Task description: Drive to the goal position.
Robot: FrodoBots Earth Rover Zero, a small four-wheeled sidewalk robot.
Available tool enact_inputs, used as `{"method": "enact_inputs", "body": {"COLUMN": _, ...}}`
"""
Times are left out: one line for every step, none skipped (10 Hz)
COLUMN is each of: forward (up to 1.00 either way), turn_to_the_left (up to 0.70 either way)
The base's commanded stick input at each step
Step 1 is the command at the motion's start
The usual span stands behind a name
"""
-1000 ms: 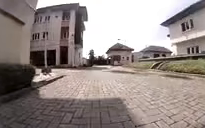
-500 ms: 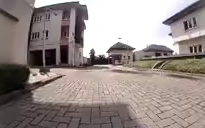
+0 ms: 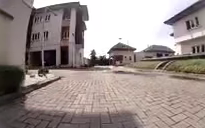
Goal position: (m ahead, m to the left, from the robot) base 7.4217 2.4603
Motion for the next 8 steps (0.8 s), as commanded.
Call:
{"method": "enact_inputs", "body": {"forward": 0.5, "turn_to_the_left": 0.0}}
{"method": "enact_inputs", "body": {"forward": 0.5, "turn_to_the_left": 0.0}}
{"method": "enact_inputs", "body": {"forward": 0.5, "turn_to_the_left": 0.0}}
{"method": "enact_inputs", "body": {"forward": 0.5, "turn_to_the_left": 0.0}}
{"method": "enact_inputs", "body": {"forward": 0.5, "turn_to_the_left": 0.0}}
{"method": "enact_inputs", "body": {"forward": 0.5, "turn_to_the_left": 0.0}}
{"method": "enact_inputs", "body": {"forward": 0.5, "turn_to_the_left": 0.0}}
{"method": "enact_inputs", "body": {"forward": 0.5, "turn_to_the_left": 0.0}}
